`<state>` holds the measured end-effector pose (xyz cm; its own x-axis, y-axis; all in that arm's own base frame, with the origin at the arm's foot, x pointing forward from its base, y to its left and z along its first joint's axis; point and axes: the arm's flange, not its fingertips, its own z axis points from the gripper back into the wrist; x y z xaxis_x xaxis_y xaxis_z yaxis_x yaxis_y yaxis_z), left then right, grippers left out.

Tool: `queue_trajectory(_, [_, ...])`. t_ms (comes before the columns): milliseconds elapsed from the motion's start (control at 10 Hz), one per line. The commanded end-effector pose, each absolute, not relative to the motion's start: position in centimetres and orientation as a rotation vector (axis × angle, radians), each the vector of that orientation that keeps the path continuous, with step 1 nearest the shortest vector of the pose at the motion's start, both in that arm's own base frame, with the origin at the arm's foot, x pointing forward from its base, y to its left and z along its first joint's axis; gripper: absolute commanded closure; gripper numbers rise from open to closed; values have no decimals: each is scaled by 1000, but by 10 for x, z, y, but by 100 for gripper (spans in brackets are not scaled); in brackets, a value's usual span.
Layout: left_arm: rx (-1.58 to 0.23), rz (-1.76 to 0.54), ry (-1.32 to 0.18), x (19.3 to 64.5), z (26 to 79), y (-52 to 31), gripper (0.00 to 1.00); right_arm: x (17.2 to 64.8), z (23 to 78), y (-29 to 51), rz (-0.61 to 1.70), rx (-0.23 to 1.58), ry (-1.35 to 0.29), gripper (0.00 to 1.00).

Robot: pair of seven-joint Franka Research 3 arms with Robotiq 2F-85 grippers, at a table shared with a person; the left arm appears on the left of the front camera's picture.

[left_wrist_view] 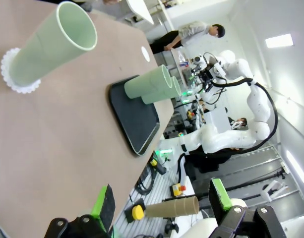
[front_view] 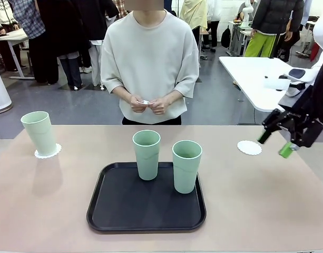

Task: Place coasters on the table and set cups on them.
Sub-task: Take one Reusable plastic cup from the Flat Tray and place it on a coaster set by the human.

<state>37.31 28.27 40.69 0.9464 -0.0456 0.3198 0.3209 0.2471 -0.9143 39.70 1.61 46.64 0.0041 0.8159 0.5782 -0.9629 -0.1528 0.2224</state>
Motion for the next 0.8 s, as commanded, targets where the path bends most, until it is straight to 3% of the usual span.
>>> queue_trajectory(0, [-1297, -239, -241, 373, 410, 285, 0, 408, 428, 26, 1609, 701, -528, 0])
queue_trajectory(700, [-1297, -239, -241, 373, 410, 285, 0, 430, 355, 37, 1668, 1005, -803, 0])
